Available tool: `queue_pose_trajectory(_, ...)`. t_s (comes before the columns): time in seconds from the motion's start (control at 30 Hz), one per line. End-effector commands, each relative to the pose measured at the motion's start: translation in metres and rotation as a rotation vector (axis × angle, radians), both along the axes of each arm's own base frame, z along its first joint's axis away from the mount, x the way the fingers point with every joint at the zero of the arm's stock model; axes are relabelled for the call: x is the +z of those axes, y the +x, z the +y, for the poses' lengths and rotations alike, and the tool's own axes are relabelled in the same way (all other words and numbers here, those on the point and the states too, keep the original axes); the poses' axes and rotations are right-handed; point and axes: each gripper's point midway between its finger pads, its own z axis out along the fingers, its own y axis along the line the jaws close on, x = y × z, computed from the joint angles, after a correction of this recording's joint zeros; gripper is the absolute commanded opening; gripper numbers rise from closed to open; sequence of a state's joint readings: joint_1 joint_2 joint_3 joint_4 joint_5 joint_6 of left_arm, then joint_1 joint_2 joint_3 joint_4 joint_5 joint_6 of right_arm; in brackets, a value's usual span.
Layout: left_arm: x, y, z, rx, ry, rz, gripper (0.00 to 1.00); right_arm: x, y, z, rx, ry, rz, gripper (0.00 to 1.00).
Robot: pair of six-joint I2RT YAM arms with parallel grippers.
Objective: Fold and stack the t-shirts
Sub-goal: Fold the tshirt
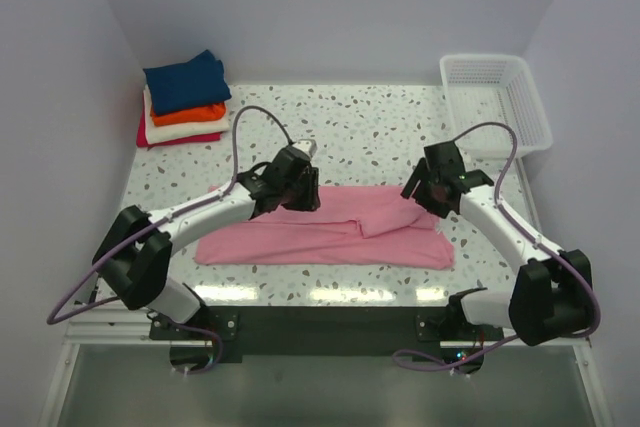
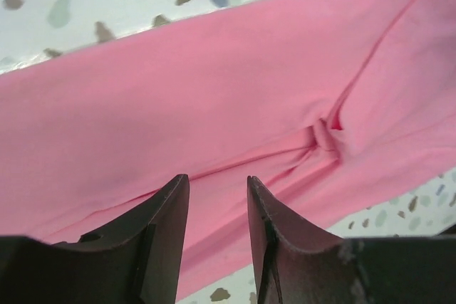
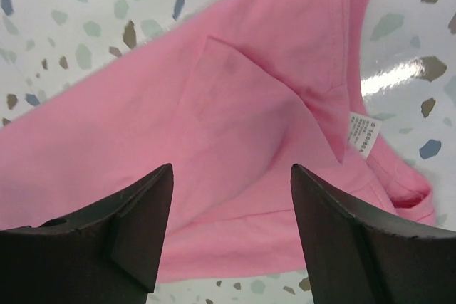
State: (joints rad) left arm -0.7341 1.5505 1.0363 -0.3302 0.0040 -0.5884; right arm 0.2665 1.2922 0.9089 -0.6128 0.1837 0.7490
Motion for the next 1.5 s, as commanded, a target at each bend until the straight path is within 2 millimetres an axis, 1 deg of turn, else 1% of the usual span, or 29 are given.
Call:
queue_pose_trajectory(0.0, -0.017, -0.003, 0.043, 0.150, 0.115, -0.024, 0.43, -0.015, -0.014, 0.013, 0.025, 0.063, 0.032, 0.70)
queue_pose_trajectory(0.07, -0.023, -0.009, 0.051, 0.170, 0.125, -0.014, 0.43, -0.020, -0.020, 0.020, 0.045, 0.061, 0.042, 0.71)
queue_pose_trajectory(0.1, -0.034, -0.015, 0.060, 0.182, 0.151, -0.002, 0.44, -0.025, -0.024, 0.020, 0.043, 0.051, 0.049, 0.71)
queue_pose_trajectory(0.13, -0.034, -0.018, 0.063, 0.188, 0.146, -0.006, 0.44, -0.028, -0.026, 0.023, 0.043, 0.052, 0.051, 0.71)
queue_pose_trajectory(0.17, -0.043, -0.024, 0.069, 0.195, 0.154, 0.000, 0.44, -0.036, -0.031, 0.023, 0.038, 0.048, 0.064, 0.71)
queue_pose_trajectory(0.23, -0.044, -0.027, 0.073, 0.205, 0.142, -0.011, 0.45, -0.044, -0.034, 0.023, 0.020, 0.056, 0.077, 0.71)
queue_pose_trajectory(0.3, -0.053, -0.033, 0.076, 0.200, 0.147, 0.005, 0.45, -0.056, -0.041, 0.021, 0.007, 0.053, 0.104, 0.71)
queue_pose_trajectory(0.47, -0.072, -0.038, 0.080, 0.193, 0.172, 0.031, 0.45, -0.072, -0.036, 0.021, -0.003, 0.038, 0.130, 0.71)
queue_pose_trajectory(0.67, -0.087, -0.049, 0.083, 0.184, 0.174, 0.070, 0.45, -0.083, -0.011, 0.022, 0.020, -0.027, 0.166, 0.71)
queue_pose_trajectory(0.7, -0.088, -0.051, 0.081, 0.180, 0.164, 0.077, 0.44, -0.078, 0.001, 0.026, 0.025, -0.026, 0.150, 0.71)
queue_pose_trajectory(0.77, -0.088, -0.054, 0.079, 0.182, 0.144, 0.085, 0.44, -0.086, 0.009, 0.027, 0.043, -0.050, 0.179, 0.71)
queue_pose_trajectory(0.8, -0.091, -0.058, 0.079, 0.179, 0.135, 0.098, 0.44, -0.079, 0.025, 0.032, 0.051, -0.050, 0.151, 0.71)
queue_pose_trajectory(0.83, -0.091, -0.060, 0.078, 0.178, 0.123, 0.105, 0.44, -0.079, 0.032, 0.034, 0.073, -0.063, 0.152, 0.71)
queue_pose_trajectory(0.87, -0.092, -0.063, 0.074, 0.177, 0.103, 0.108, 0.44, -0.082, 0.049, 0.040, 0.090, -0.068, 0.157, 0.71)
queue_pose_trajectory(0.93, -0.091, -0.066, 0.063, 0.165, 0.053, 0.117, 0.44, -0.087, 0.064, 0.046, 0.147, -0.090, 0.177, 0.72)
queue_pose_trajectory(0.97, -0.092, -0.073, 0.056, 0.157, 0.036, 0.131, 0.44, -0.088, 0.084, 0.053, 0.165, -0.094, 0.171, 0.72)
queue_pose_trajectory(1.03, -0.094, -0.078, 0.042, 0.135, 0.005, 0.145, 0.43, -0.095, 0.099, 0.059, 0.219, -0.117, 0.193, 0.72)
queue_pose_trajectory(1.07, -0.092, -0.084, 0.029, 0.116, -0.013, 0.152, 0.44, -0.081, 0.123, 0.067, 0.238, -0.108, 0.145, 0.72)
queue_pose_trajectory(1.1, -0.093, -0.087, 0.021, 0.101, -0.023, 0.160, 0.44, -0.099, 0.128, 0.070, 0.256, -0.118, 0.188, 0.72)
queue_pose_trajectory(1.13, -0.098, -0.089, 0.012, 0.094, -0.034, 0.175, 0.43, -0.100, 0.133, 0.073, 0.288, -0.122, 0.203, 0.73)
queue_pose_trajectory(1.17, -0.095, -0.093, -0.002, 0.067, -0.052, 0.179, 0.43, -0.088, 0.157, 0.084, 0.310, -0.107, 0.155, 0.73)
queue_pose_trajectory(1.2, -0.098, -0.096, -0.008, 0.054, -0.057, 0.195, 0.43, -0.105, 0.162, 0.088, 0.335, -0.110, 0.188, 0.74)
queue_pose_trajectory(1.23, -0.099, -0.096, -0.024, 0.026, -0.100, 0.202, 0.43, -0.110, 0.165, 0.094, 0.384, -0.104, 0.204, 0.74)
queue_pose_trajectory(1.27, -0.095, -0.097, -0.038, 0.011, -0.134, 0.211, 0.43, -0.095, 0.188, 0.106, 0.413, -0.090, 0.148, 0.74)
queue_pose_trajectory(1.3, -0.095, -0.101, -0.047, -0.011, -0.161, 0.234, 0.43, -0.115, 0.190, 0.108, 0.438, -0.096, 0.187, 0.74)
queue_pose_trajectory(1.33, -0.098, -0.100, -0.057, -0.021, -0.185, 0.243, 0.43, -0.115, 0.195, 0.112, 0.479, -0.110, 0.185, 0.75)
queue_pose_trajectory(1.37, -0.092, -0.101, -0.071, -0.041, -0.226, 0.257, 0.43, -0.103, 0.212, 0.122, 0.503, -0.109, 0.131, 0.76)
queue_pose_trajectory(1.43, -0.093, -0.100, -0.090, -0.070, -0.268, 0.268, 0.43, -0.115, 0.216, 0.131, 0.564, -0.134, 0.139, 0.80)
queue_pose_trajectory(1.47, -0.085, -0.096, -0.104, -0.091, -0.297, 0.262, 0.43, -0.105, 0.229, 0.137, 0.577, -0.157, 0.098, 0.82)
